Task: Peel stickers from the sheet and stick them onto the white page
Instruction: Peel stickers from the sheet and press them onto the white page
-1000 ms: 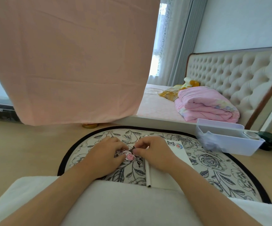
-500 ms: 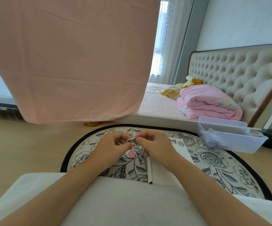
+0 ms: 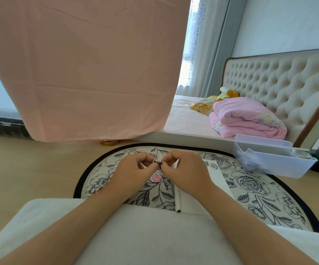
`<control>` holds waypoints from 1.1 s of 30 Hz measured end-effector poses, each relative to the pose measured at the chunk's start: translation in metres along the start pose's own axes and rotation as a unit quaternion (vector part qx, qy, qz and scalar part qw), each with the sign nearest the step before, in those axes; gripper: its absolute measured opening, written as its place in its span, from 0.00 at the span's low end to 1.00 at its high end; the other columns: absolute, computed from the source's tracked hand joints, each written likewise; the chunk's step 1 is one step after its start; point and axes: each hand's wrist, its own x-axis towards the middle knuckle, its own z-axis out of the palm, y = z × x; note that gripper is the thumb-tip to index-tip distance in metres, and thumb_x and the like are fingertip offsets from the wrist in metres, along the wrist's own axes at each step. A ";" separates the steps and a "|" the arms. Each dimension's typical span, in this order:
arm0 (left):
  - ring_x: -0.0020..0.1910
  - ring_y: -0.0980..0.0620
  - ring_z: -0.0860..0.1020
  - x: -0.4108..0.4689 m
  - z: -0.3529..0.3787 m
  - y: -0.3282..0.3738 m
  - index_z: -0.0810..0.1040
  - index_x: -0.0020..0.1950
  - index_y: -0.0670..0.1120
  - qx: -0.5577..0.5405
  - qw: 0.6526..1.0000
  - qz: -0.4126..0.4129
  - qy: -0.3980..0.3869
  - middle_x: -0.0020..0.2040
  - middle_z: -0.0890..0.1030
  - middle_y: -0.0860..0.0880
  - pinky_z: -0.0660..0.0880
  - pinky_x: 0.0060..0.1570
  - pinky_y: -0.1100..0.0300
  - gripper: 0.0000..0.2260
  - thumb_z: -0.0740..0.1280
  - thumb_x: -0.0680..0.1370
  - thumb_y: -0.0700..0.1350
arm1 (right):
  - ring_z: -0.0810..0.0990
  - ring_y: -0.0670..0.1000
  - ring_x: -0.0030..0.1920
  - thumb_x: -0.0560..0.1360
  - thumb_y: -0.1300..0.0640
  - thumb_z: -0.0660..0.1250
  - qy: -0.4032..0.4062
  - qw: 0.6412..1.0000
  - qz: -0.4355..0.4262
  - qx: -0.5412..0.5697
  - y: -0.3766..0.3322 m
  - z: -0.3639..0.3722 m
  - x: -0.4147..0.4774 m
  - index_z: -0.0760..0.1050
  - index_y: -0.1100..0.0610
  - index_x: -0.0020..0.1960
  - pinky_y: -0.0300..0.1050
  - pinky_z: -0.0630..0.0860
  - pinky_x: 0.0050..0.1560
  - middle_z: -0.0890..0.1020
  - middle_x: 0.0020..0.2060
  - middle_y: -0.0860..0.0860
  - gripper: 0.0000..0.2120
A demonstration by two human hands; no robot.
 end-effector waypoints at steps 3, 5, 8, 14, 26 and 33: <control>0.30 0.62 0.74 -0.002 0.001 0.001 0.83 0.43 0.54 0.017 1.000 0.015 0.013 0.33 0.80 0.61 0.71 0.32 0.70 0.03 0.72 0.76 0.46 | 0.76 0.37 0.32 0.69 0.48 0.71 0.032 0.997 -0.033 -0.054 -0.001 0.000 -0.002 0.82 0.45 0.39 0.32 0.67 0.35 0.82 0.33 0.37 0.02; 0.30 0.61 0.75 -0.003 0.002 0.002 0.83 0.43 0.55 0.027 0.999 0.022 0.025 0.34 0.81 0.61 0.72 0.33 0.69 0.03 0.72 0.75 0.47 | 0.76 0.39 0.32 0.69 0.48 0.71 0.047 0.995 -0.048 -0.067 0.000 0.002 -0.002 0.81 0.46 0.38 0.33 0.67 0.34 0.82 0.32 0.39 0.03; 0.30 0.61 0.76 -0.005 0.002 0.003 0.84 0.43 0.55 0.033 0.999 0.027 0.030 0.34 0.81 0.62 0.70 0.33 0.71 0.03 0.72 0.75 0.48 | 0.78 0.42 0.34 0.68 0.49 0.71 0.061 0.993 -0.063 -0.076 0.001 0.005 -0.002 0.80 0.48 0.37 0.36 0.71 0.35 0.81 0.31 0.40 0.03; 0.29 0.61 0.76 -0.009 0.001 0.009 0.83 0.40 0.57 0.027 0.998 0.043 0.048 0.34 0.82 0.62 0.72 0.32 0.69 0.06 0.72 0.75 0.46 | 0.77 0.43 0.30 0.68 0.51 0.69 0.131 0.976 -0.140 -0.100 -0.001 0.007 -0.003 0.80 0.49 0.35 0.39 0.74 0.29 0.81 0.30 0.41 0.04; 0.31 0.58 0.79 -0.010 0.000 0.010 0.82 0.40 0.62 0.028 0.995 0.064 0.076 0.33 0.81 0.62 0.73 0.32 0.69 0.10 0.72 0.75 0.45 | 0.76 0.41 0.28 0.69 0.55 0.72 0.155 0.961 -0.195 -0.115 -0.002 0.007 -0.003 0.81 0.49 0.36 0.36 0.71 0.28 0.81 0.30 0.42 0.04; 0.33 0.61 0.76 -0.005 -0.005 0.006 0.82 0.41 0.57 -0.002 0.996 0.061 0.068 0.35 0.81 0.61 0.72 0.32 0.70 0.09 0.72 0.75 0.42 | 0.74 0.42 0.28 0.75 0.58 0.73 -0.038 0.977 -0.009 0.211 -0.010 -0.005 -0.001 0.85 0.49 0.40 0.40 0.75 0.33 0.83 0.32 0.45 0.07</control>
